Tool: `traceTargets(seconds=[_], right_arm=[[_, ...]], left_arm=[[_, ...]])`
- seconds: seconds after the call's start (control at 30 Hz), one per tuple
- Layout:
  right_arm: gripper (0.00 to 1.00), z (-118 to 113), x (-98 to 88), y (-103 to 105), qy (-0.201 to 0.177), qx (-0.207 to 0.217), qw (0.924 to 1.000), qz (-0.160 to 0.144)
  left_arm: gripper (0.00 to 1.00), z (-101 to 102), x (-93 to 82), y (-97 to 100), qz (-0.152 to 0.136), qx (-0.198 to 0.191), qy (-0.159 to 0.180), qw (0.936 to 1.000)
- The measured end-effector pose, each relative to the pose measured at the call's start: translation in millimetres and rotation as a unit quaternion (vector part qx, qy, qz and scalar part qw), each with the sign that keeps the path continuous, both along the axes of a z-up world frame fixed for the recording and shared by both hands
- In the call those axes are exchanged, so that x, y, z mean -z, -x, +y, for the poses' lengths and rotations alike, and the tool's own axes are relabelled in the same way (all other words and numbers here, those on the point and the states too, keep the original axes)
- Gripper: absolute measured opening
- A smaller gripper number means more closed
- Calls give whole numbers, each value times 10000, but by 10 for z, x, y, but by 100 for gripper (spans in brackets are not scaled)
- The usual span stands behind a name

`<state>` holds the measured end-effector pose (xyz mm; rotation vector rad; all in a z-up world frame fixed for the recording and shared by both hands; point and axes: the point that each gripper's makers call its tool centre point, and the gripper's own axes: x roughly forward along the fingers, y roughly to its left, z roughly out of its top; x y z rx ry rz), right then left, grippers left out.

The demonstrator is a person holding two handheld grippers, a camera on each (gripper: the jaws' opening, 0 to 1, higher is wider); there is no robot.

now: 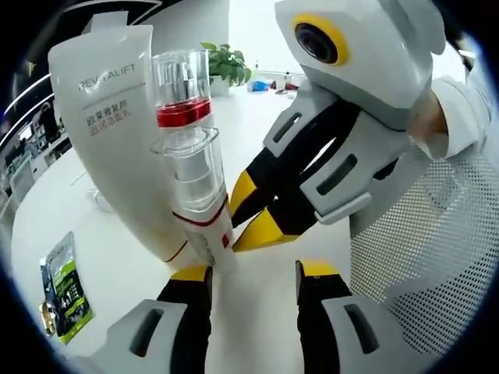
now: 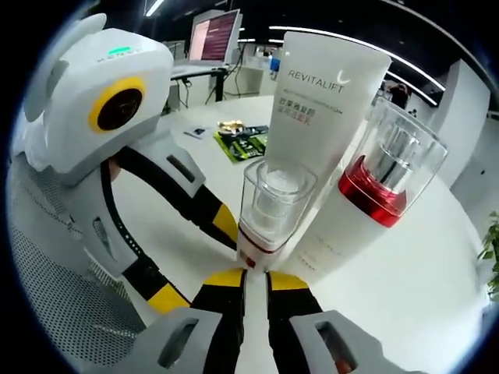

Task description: Arrange the skincare products in the storage area until every visible bottle or jar stands upright without overlapping.

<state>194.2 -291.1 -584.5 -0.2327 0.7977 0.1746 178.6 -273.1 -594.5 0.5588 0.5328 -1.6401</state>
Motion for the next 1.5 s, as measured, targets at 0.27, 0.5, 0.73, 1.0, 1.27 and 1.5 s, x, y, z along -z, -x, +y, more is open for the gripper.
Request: traceTargets(seconds=[0.27,0.5,0.73,1.0,1.27,1.5], right_arm=[[6,-38,-5,4,43,18,10000,9],[10,-64,-5,16,64,85,9999,37],[14,-109,-88,49,15,204,9998,-71],[22,-88,-175,128,-147,343,9991,-192],[30,-30,-398,223,-103,352,9982,-482],[32,-31,-407,254,-159,376,9977,-538]], left_arm=[[38,34,-11,-38,-68,-28,-35,10000],[39,61,-59,-74,-142,-59,-30,9999],[41,145,-159,-177,-254,-201,13,9995],[45,348,-333,-245,-316,-405,26,9987],[50,686,-645,-392,-320,-785,290,9960],[52,931,-797,-528,-345,-1194,368,9916]])
